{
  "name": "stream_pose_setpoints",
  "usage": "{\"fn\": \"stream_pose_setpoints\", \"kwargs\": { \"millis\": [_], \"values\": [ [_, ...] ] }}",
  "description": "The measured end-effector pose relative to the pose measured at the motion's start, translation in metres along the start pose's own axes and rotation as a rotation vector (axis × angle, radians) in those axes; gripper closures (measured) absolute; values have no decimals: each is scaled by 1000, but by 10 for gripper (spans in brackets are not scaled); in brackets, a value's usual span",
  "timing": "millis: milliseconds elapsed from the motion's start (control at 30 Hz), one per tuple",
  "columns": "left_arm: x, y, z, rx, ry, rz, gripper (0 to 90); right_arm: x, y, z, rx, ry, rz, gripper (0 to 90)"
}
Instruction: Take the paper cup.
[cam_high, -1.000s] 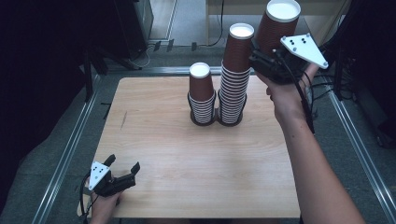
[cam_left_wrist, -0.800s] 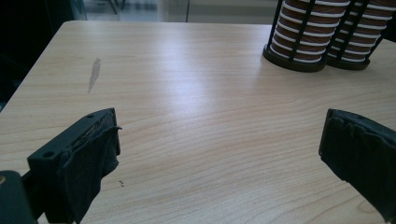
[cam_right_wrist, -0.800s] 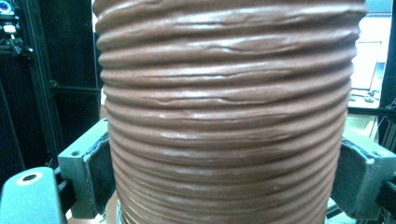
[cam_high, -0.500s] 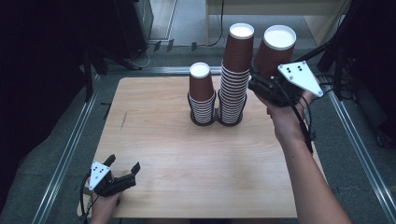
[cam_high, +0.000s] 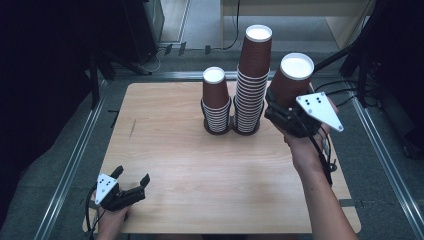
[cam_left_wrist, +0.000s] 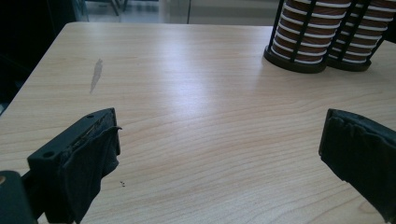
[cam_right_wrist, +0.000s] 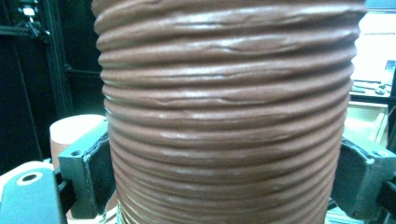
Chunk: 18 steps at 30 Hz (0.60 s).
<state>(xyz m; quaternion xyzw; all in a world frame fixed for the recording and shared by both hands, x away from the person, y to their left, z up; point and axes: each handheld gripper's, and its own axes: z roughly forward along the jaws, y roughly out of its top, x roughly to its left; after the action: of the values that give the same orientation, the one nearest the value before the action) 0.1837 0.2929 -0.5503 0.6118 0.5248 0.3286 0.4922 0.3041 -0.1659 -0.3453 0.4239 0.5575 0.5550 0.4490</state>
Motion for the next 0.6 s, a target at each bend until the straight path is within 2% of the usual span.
{"fn": "stream_pose_setpoints", "kwargs": {
  "millis": [33, 300, 400, 500, 600],
  "values": [
    [0, 0, 0, 0, 0, 0, 0, -1, -4, -2, 2, -3, -7, 111],
    [-2, -1, -1, 0, 16, 6, 0, -5, -30, -20, 41, -17, 32, 112],
    [-2, -1, -2, -2, 24, 4, 0, -6, -39, -25, 47, -22, 26, 112],
    [-2, -1, -2, -2, 25, 5, 0, -5, -48, -32, 57, -21, 43, 112],
    [-2, -2, -2, -1, 28, 6, 0, -4, -59, -36, 71, -21, 28, 112]
  ]
}}
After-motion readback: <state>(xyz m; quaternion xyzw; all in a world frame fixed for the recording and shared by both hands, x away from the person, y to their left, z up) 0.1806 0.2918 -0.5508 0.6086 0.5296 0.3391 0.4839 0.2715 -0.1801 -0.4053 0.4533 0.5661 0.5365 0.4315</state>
